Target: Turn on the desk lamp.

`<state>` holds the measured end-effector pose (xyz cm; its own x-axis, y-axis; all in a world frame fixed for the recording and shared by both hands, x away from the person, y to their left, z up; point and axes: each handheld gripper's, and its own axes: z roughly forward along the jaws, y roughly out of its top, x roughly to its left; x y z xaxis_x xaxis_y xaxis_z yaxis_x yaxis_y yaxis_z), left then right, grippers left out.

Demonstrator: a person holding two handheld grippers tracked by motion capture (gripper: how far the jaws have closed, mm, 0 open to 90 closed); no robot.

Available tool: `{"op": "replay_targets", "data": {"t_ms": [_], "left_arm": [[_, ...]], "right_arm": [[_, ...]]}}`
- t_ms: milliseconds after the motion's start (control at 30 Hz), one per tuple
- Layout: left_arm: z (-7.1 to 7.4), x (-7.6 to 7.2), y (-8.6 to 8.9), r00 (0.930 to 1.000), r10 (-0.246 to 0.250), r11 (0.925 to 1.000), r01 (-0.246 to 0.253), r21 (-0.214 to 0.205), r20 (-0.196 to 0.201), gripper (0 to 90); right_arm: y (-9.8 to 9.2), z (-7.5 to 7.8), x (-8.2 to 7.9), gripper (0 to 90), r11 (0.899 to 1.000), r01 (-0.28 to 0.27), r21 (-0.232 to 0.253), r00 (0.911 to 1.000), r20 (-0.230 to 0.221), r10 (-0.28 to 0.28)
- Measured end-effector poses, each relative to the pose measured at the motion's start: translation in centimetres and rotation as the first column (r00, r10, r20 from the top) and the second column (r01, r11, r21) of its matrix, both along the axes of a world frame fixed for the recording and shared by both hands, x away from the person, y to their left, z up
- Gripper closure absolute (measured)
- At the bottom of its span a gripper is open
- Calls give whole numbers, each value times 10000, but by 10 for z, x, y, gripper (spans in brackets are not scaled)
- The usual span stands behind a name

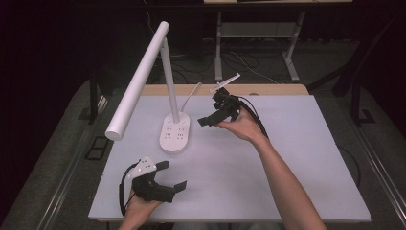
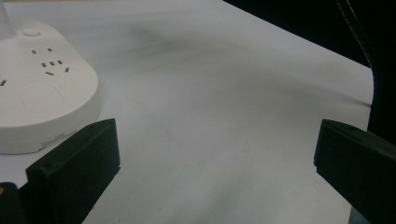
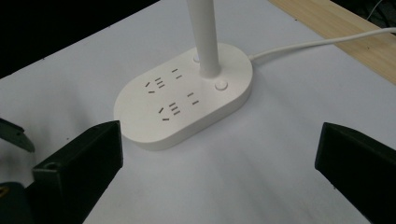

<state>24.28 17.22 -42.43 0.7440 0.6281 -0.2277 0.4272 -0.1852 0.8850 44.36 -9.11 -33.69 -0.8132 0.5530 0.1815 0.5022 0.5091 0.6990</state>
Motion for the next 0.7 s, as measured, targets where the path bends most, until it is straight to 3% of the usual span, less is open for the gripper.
{"op": "replay_targets", "data": {"t_ms": [200, 467, 700], "left_arm": [[0, 0, 0, 10000, 36, 10000, -37, -62, -9, 0], [0, 0, 1, 10000, 25, 10000, -25, -44, 10, 0], [0, 0, 0, 10000, 20, 10000, -21, -87, -20, 0]], "right_arm": [[11, -3, 8, 7, 10000, -77, -12, 10000, -8, 77], [30, -4, 21, 7, 9991, -141, 397, 9999, 26, 140], [40, -10, 31, 88, 9990, -121, 428, 9999, -2, 121]]}}
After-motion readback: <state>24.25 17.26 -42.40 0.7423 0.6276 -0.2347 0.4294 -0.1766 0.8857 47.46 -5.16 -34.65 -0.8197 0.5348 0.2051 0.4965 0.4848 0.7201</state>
